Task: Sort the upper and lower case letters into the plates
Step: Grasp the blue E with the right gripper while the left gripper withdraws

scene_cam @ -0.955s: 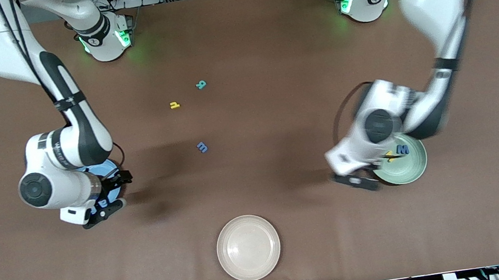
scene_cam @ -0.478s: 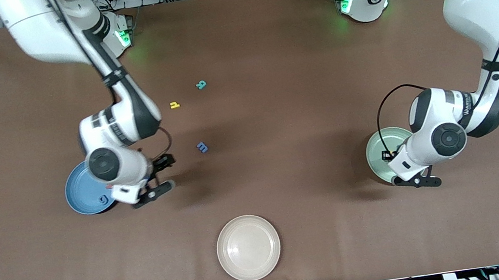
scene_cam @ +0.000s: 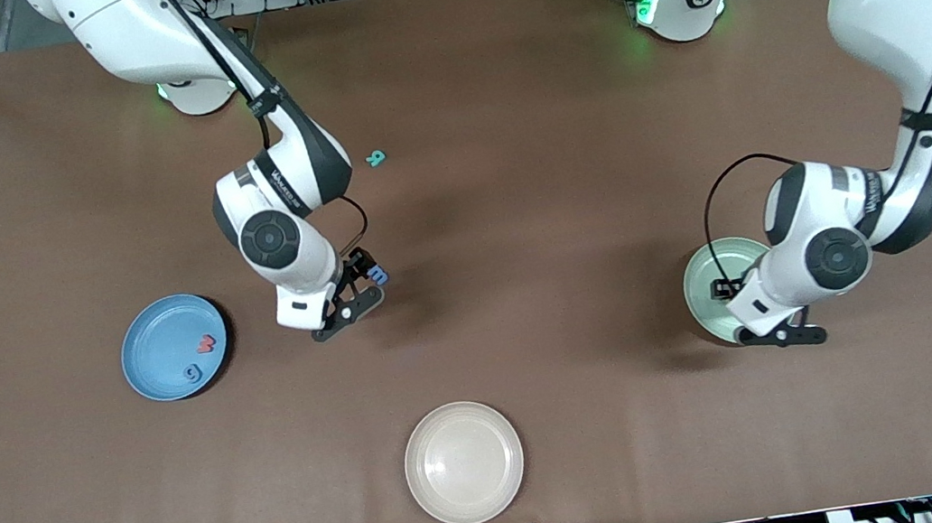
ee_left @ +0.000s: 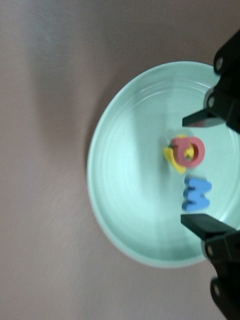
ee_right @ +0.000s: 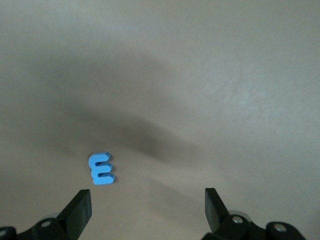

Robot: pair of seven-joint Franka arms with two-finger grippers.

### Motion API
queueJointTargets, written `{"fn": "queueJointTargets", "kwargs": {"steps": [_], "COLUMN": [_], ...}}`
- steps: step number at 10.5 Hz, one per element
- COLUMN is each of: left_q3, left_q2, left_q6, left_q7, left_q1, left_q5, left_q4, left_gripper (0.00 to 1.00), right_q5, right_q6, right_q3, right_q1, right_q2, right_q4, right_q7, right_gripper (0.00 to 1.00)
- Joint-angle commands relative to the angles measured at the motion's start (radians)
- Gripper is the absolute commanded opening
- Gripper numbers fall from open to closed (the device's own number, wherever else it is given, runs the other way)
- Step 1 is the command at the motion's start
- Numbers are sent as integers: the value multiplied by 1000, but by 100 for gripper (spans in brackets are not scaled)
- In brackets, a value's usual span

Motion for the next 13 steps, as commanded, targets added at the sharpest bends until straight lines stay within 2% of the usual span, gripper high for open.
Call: {"fn": "queueJointTargets", "kwargs": {"steps": [1,4,7,9,13], "left_q3": [14,14,13,25,100], "left_q2": [-134,-230,-325,-385,-498], "left_q6": [-31,-49,-171,-216,-268], "left_q7": [6,7,10,10,10], "left_q1": [6,-8,-31,-34,-51], "left_q5": [4,-10,-20,-117,-250], "left_q4": [-10,-7,-5,-4,-2], "left_gripper": [100,100,100,100,100], "right_q5": [-5,-5,-4,-5,-5], "right_q6": [99,170,268,282,282], "right_q3": [-5,-5,-5,-5,-5], "right_q1": [51,115,123,113,103], "right_q2": [-49,-26,21,37,66], "right_q4": [-116,-142,-143,-143,-115], "right_q7": [26,136,136,132,124], "right_gripper": [100,100,100,100,100]}}
